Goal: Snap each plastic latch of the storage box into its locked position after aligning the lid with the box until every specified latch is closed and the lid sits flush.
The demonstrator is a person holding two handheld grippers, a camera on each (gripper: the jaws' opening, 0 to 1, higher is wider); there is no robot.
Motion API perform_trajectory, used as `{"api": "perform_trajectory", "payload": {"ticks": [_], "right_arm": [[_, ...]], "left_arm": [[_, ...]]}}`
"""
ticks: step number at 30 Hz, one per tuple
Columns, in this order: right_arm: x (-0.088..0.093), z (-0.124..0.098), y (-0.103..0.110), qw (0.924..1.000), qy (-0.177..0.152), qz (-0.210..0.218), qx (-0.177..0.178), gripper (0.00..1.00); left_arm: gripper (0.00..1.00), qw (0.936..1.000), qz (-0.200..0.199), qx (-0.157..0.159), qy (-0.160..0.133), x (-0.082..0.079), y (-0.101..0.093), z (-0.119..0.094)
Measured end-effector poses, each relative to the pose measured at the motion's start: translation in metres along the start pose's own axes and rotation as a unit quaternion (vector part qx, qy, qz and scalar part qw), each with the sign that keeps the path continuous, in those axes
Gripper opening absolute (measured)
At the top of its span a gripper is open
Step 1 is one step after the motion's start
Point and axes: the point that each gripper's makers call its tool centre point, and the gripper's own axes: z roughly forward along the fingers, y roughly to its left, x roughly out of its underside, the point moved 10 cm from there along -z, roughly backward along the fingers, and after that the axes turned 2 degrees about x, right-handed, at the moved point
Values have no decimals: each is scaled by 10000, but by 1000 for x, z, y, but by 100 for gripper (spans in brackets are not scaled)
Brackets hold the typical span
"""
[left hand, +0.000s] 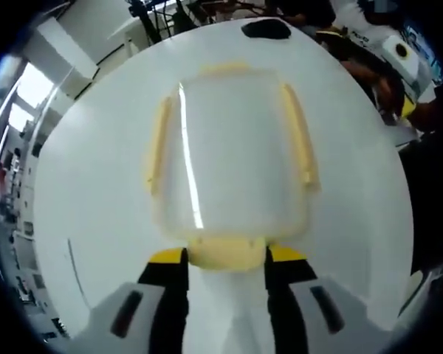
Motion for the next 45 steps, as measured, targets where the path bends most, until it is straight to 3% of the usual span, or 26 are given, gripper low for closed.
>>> {"api": "perform_trajectory", "payload": {"ticks": [17,25,37,45], "right_arm": [[-15,7,-17,9987,-28,-496,53,98],[-22,11,-39,9977,-1,-670,104,98],[-31,22,-58,9967,110,-771,-237,95],[-35,27,-60,9951,177,-896,-384,94]], "left_arm": [[40,9999,-88,85,3,0,-2,1],[40,9999,-98,93,3,1,-4,1],[40,9998,-116,151,15,0,0,2],[40,9997,-155,199,1,1,1,3]]}}
